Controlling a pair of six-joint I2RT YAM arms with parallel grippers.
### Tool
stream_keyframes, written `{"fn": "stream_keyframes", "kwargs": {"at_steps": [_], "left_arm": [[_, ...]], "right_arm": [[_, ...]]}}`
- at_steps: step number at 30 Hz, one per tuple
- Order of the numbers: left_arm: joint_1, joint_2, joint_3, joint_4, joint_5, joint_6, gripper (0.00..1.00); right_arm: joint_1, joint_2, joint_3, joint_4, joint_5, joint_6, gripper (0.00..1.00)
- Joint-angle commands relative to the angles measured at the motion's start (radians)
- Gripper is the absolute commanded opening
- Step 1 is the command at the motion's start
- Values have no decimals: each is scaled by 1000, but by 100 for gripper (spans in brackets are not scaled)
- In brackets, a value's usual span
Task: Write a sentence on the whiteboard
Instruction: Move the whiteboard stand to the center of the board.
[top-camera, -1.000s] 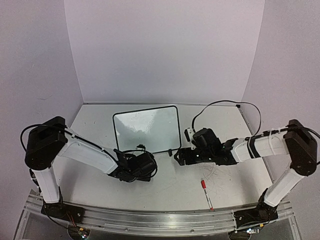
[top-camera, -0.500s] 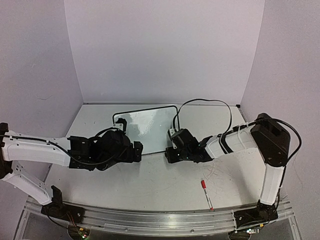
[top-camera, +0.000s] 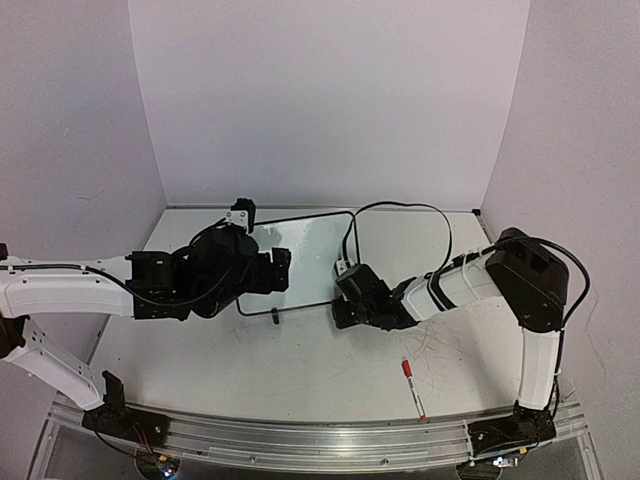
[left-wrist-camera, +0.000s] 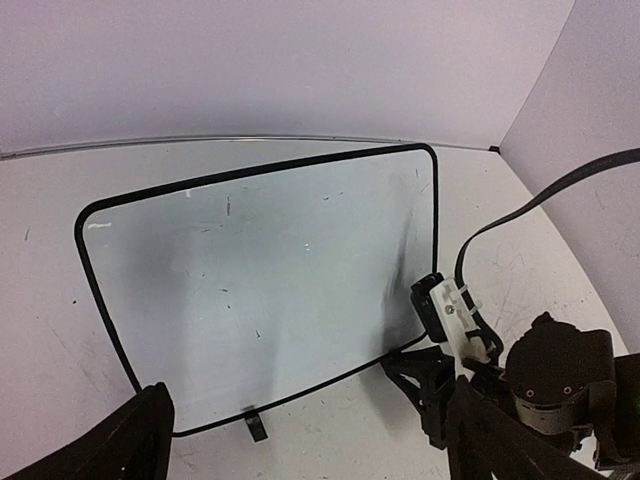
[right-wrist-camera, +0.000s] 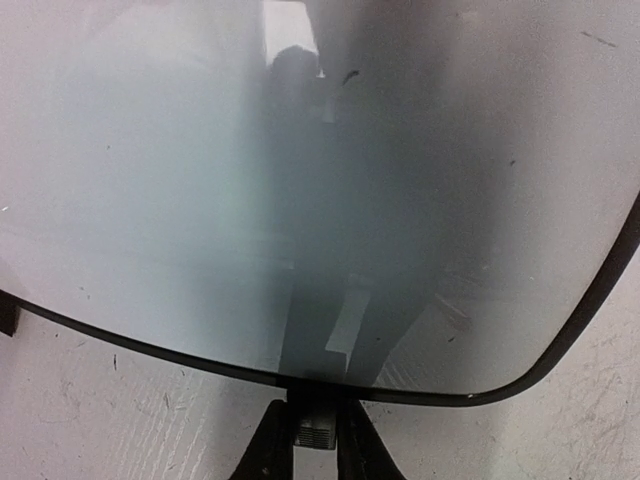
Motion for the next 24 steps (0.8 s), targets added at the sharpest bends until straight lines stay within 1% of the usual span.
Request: {"fn": "stream_keyframes", "kwargs": {"at_steps": [1,4,9,16,24], "left_arm": [[4,-17,63,25,-37,59,98],[4,-20,80,34,-62,87,98],[4,-28,114,54,-83,148,99],[4,-19,139,102,-80,211,99],[5,2,132,156,-63,261,99]], "right_arm": [[2,-33,-55,112,-7,-82,4],[3,-42,-69,113,-10,-94,0],[3,-112,-138,110,-24,-83,0],[3,-261,-291,79,-27,-51,0],[3,-368,-412,105,-74,-91,0]]}}
